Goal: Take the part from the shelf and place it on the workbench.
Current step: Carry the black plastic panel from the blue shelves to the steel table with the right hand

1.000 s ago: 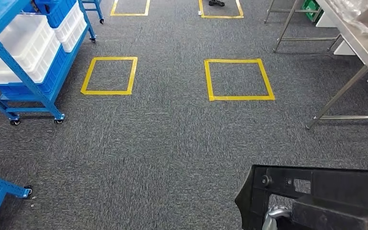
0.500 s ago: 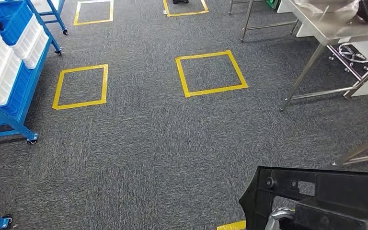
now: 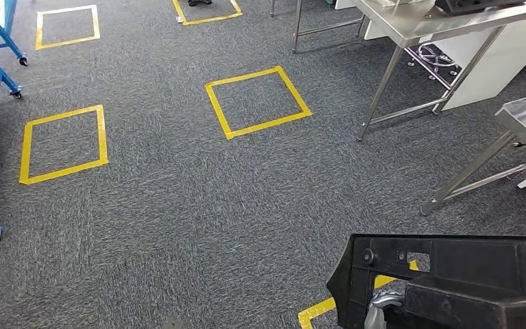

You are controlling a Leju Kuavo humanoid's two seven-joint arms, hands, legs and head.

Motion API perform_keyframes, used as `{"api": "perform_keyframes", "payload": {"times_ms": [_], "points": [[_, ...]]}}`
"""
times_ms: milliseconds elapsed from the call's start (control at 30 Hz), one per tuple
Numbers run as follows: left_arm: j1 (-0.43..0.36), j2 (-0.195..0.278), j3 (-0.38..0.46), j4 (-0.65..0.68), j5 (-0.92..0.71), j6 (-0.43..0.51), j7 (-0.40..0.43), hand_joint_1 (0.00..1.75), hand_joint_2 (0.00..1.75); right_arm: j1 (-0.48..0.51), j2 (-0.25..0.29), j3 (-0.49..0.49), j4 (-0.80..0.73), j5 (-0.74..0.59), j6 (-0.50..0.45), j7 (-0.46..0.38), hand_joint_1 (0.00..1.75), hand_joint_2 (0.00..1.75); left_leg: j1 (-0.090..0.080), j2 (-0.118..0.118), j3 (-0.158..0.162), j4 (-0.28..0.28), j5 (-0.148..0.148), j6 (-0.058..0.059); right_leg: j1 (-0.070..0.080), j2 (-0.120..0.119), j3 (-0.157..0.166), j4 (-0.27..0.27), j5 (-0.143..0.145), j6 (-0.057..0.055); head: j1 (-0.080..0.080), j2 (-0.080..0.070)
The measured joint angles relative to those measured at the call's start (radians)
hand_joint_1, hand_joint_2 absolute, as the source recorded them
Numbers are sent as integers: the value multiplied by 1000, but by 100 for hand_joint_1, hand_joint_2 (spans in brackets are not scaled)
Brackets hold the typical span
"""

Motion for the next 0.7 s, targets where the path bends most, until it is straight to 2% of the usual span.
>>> {"api": "perform_keyframes", "payload": {"times_ms": [67,100,133,167,200,233,300,333,367,433,467,500,567,600,633,667,700], "points": [[1,-4,-1,0,-1,-5,1,0,175,-3,0,-1,2,-4,4,0,175,175,-2,26,0,-5,2,7,1,-55,-54,111,-61,6,6,0],[3,-5,-1,0,-1,-7,2,0,175,-4,0,-2,3,-5,5,0,175,175,-4,41,-1,-4,2,8,0,-66,-85,175,-87,9,7,0],[4,-5,-1,0,-1,-8,3,0,175,-3,0,-3,4,-6,6,0,175,175,-5,57,-1,-4,1,9,-1,-71,-107,219,-98,12,7,0],[4,-5,-2,0,-1,-8,3,0,175,-3,0,-4,6,-8,6,0,175,175,-6,71,0,-4,0,9,-2,-75,-111,228,-91,12,7,0],[3,-6,-2,0,-1,-8,4,0,175,-3,0,-6,6,-8,6,0,175,175,-6,84,1,-4,-2,9,-2,-80,-94,197,-66,12,7,0],[2,-6,-2,0,-1,-8,4,0,175,-3,0,-7,7,-9,7,0,175,175,-6,95,5,-4,-4,7,-1,-90,-58,133,-31,10,7,0],[-1,-8,-4,0,-1,-8,4,0,175,-4,0,-8,7,-9,7,0,175,175,-10,114,11,-4,-10,1,7,-130,14,0,14,0,7,0],[-1,-8,-4,0,-1,-8,4,0,175,-4,0,-8,7,-9,7,0,175,175,-12,123,14,-3,-12,-3,11,-142,33,-38,22,-4,6,0],[-2,-9,-5,0,-1,-8,4,0,175,-4,0,-9,7,-9,7,0,175,175,-14,131,16,-3,-14,-8,16,-146,38,-51,19,-8,6,0],[-3,-12,-7,0,-2,-8,4,0,175,-3,1,-10,7,-10,8,0,175,175,-15,144,20,-4,-19,-17,15,-125,35,-55,23,-17,6,0],[-4,-13,-8,0,-2,-8,4,0,175,-2,1,-10,7,-9,8,0,175,175,-14,133,20,3,-27,-22,12,-114,36,-60,26,-22,5,0],[-5,-14,-8,0,-2,-8,5,0,175,-2,2,-11,7,-9,8,0,175,175,-13,112,12,25,-44,-27,8,-105,38,-65,30,-28,4,0],[-4,-14,-9,0,-3,-8,8,0,175,-2,5,-13,7,-6,8,0,175,175,-9,57,-36,135,-104,-35,4,-84,39,-69,34,-36,0,0],[-2,-14,-9,0,-4,-8,10,0,175,-2,7,-13,7,-4,9,0,175,175,-8,44,-69,205,-133,-37,4,-73,39,-68,34,-38,-1,0],[-1,-13,-10,0,-5,-8,13,0,175,-2,8,-14,7,0,9,0,175,175,-8,40,-97,260,-149,-38,5,-60,39,-67,34,-39,-1,0],[1,-13,-11,0,-8,-7,15,0,175,-1,9,-14,7,4,10,0,175,175,-8,38,-111,282,-144,-39,5,-46,40,-66,34,-39,-1,0],[1,-13,-13,0,-11,-5,16,0,175,-1,10,-15,8,7,10,0,175,175,-7,37,-106,263,-119,-39,5,-32,41,-64,33,-38,-1,0]]}}
